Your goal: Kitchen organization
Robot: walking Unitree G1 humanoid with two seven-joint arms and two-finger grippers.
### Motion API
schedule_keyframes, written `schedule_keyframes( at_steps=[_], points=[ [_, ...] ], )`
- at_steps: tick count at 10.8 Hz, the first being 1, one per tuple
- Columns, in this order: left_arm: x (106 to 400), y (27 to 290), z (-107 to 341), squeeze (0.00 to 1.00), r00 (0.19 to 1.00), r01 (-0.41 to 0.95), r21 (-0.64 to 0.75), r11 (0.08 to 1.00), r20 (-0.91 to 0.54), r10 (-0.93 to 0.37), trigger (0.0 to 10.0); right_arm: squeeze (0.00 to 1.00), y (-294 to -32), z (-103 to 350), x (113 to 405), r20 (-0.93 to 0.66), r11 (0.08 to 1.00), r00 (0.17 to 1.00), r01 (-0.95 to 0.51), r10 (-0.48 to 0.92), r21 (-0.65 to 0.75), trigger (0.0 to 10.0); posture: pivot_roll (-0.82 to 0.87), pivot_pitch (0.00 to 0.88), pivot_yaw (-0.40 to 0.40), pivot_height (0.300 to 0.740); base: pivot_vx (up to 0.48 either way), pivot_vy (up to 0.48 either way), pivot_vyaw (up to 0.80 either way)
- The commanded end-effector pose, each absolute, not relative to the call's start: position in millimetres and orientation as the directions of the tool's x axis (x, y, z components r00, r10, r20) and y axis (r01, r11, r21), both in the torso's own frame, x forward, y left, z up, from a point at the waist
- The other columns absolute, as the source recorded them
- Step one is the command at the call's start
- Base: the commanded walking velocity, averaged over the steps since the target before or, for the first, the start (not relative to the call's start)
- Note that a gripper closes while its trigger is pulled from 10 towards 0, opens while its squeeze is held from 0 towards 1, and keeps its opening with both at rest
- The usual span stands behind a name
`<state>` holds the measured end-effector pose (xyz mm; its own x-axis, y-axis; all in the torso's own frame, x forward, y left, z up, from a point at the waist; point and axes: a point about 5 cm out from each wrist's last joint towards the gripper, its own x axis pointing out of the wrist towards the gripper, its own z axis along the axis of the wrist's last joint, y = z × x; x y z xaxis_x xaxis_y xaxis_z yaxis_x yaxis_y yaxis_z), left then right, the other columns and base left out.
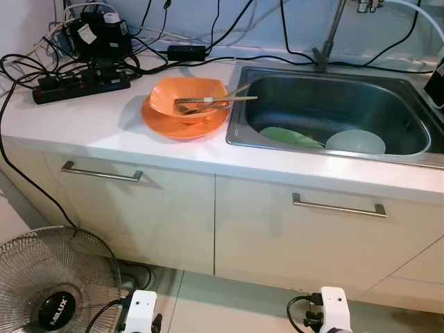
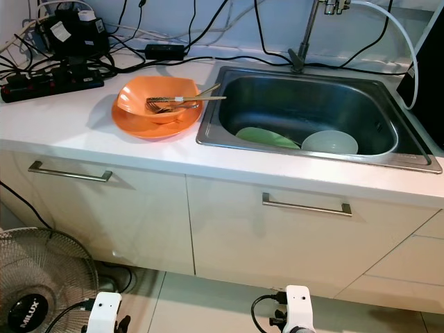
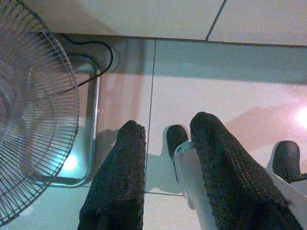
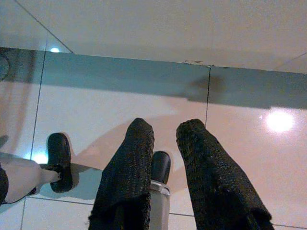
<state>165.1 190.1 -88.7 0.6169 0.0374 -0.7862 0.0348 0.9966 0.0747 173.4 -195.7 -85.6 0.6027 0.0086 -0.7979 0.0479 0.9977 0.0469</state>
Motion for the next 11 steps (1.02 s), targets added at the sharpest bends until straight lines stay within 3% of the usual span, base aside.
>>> schedule_keyframes(
  at_steps=[1,11],
  points=[
    [161.3,190.6,-90.6,0.0,0.603,0.031,0.076,0.997,-0.797,0.042,10.0,0.0,-196.7,-84.8,175.1,-0.799,0.998,0.601,0.037,0.011,0.042,10.0,0.2,0.051,-0.011,0.74,0.0,0.0,0.0],
    [168.0,190.4,-88.0,0.0,0.612,0.025,0.075,0.997,-0.789,0.044,10.0,0.0,-194.5,-83.3,178.9,-0.794,0.998,0.607,0.031,0.03,0.061,10.0,0.2,0.035,-0.006,0.74,0.0,0.0,0.0]
  ],
)
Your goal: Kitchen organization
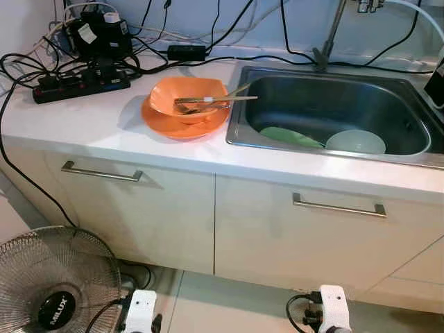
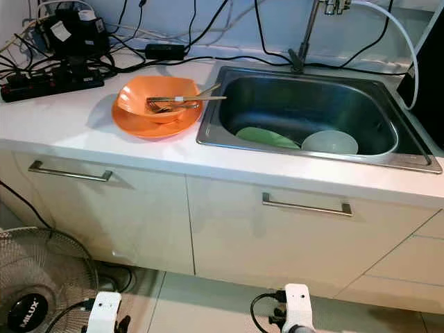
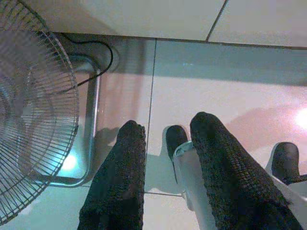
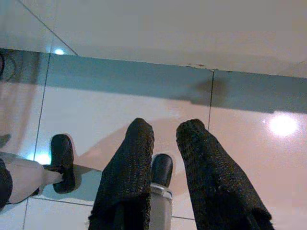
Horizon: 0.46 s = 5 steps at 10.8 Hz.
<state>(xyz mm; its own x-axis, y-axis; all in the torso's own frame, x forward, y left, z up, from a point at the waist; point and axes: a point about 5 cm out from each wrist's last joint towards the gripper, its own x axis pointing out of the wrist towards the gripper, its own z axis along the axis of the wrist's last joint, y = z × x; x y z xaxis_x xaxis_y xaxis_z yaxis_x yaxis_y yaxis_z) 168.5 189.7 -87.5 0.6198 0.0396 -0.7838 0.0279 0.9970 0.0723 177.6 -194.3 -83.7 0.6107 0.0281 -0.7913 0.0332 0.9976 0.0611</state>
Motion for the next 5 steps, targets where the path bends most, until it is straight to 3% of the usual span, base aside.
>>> schedule_keyframes(
  at_steps=[1,5],
  points=[
    [168.5,190.6,-87.8,0.0,0.613,0.025,0.075,0.997,-0.789,0.044,10.0,0.0,-193.3,-83.2,179.4,-0.794,0.997,0.607,0.027,0.041,0.072,10.0,0.2,0.034,-0.005,0.74,0.0,0.0,0.0],
    [169.0,193.4,-87.1,0.0,0.614,0.028,0.083,0.996,-0.787,0.049,10.0,0.0,-189.6,-83.8,179.3,-0.794,0.996,0.606,0.023,0.054,0.085,10.0,0.21,0.037,-0.002,0.74,0.0,0.0,0.0]
  ],
)
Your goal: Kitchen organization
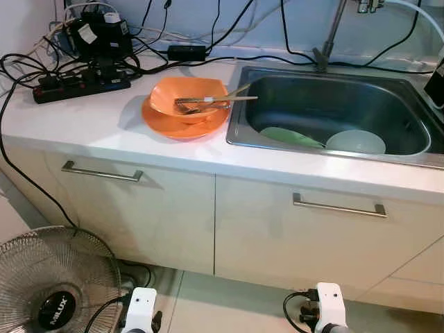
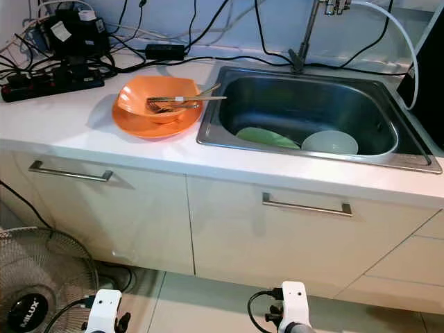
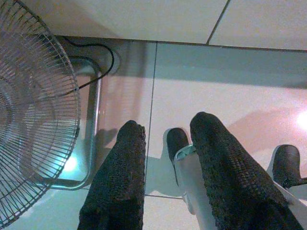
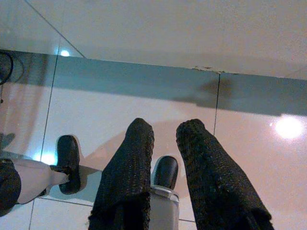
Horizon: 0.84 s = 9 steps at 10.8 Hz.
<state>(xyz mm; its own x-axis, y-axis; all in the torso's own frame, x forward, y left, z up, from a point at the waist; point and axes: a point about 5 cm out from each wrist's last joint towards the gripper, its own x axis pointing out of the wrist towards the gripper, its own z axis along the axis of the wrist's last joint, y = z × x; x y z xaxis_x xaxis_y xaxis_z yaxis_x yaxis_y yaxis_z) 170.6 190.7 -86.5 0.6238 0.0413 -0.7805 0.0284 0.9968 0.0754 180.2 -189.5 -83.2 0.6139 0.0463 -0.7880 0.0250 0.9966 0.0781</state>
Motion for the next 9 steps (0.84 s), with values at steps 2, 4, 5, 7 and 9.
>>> schedule_keyframes(
  at_steps=[2,4,5,7,9],
  points=[
    [169.0,193.4,-87.1,0.0,0.615,0.028,0.085,0.996,-0.787,0.049,10.0,0.0,-189.5,-83.8,179.4,-0.795,0.996,0.604,0.017,0.057,0.084,10.0,0.21,0.041,-0.008,0.74,0.0,0.0,0.0],
    [169.2,192.8,-87.1,0.0,0.615,0.029,0.083,0.996,-0.787,0.047,10.0,0.0,-190.2,-83.5,179.7,-0.795,0.996,0.605,0.015,0.057,0.083,10.0,0.21,0.045,-0.01,0.74,0.0,0.0,0.0],
    [168.9,192.6,-87.3,0.0,0.614,0.03,0.082,0.996,-0.788,0.047,10.0,0.0,-190.4,-83.6,179.5,-0.795,0.997,0.603,0.014,0.057,0.082,10.0,0.21,0.043,-0.008,0.74,0.0,0.0,0.0],
    [169.0,191.8,-87.4,0.0,0.613,0.03,0.08,0.996,-0.789,0.045,10.0,0.0,-191.3,-83.4,179.7,-0.795,0.997,0.603,0.011,0.056,0.079,10.0,0.2,0.038,-0.008,0.74,0.0,0.0,0.0],
    [168.4,191.9,-87.7,0.0,0.61,0.033,0.081,0.996,-0.791,0.044,10.0,0.0,-191.3,-83.5,179.4,-0.795,0.997,0.604,0.013,0.055,0.079,10.0,0.2,0.032,-0.003,0.74,0.0,0.0,0.0]
  ],
)
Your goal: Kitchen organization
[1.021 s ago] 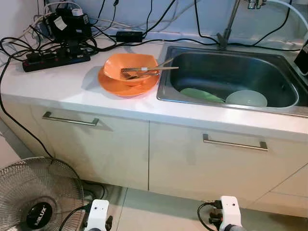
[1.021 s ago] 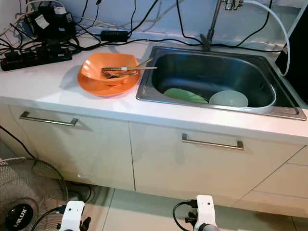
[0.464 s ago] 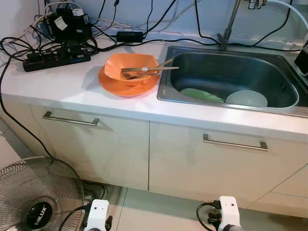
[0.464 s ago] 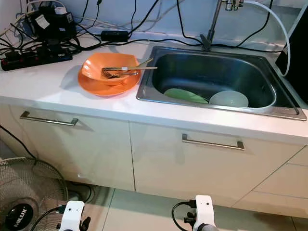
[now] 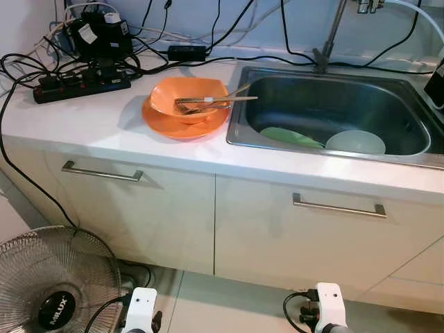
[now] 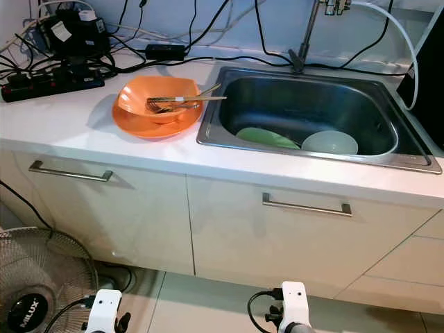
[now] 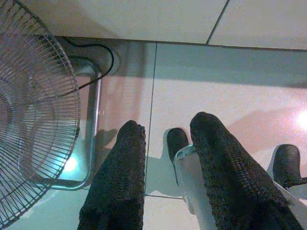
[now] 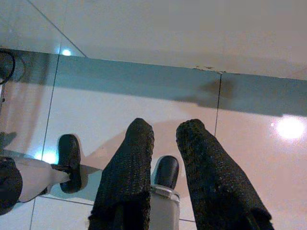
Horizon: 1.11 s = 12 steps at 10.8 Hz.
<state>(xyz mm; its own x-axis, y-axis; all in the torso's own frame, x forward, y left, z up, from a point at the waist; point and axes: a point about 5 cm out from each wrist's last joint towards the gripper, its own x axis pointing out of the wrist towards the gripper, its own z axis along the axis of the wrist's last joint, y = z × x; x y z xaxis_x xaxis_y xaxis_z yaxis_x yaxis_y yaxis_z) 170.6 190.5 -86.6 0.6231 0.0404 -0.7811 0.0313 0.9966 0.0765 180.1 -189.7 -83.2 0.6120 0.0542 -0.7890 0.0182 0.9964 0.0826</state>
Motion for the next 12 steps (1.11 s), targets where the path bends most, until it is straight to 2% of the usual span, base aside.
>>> schedule_keyframes(
  at_steps=[1,6,12],
  points=[
    [168.3,192.2,-87.7,0.0,0.61,0.036,0.082,0.996,-0.791,0.043,10.0,0.0,-191.1,-83.7,179.1,-0.796,0.997,0.602,0.012,0.055,0.078,10.0,0.2,0.024,0.0,0.74,0.0,0.0,0.0],
    [182.8,192.7,-80.8,0.0,0.636,0.101,0.102,0.99,-0.772,0.014,10.0,0.0,-185.6,-86.0,175.8,-0.797,0.994,0.602,0.046,0.048,0.094,10.0,0.18,0.0,0.052,0.74,0.0,0.0,0.0],
    [181.7,187.7,-82.1,0.0,0.635,0.088,0.089,0.992,-0.773,0.013,10.0,0.0,-186.8,-84.6,178.7,-0.796,0.995,0.603,0.042,0.047,0.091,10.0,0.19,0.008,0.037,0.74,0.0,0.0,0.0]
  ],
)
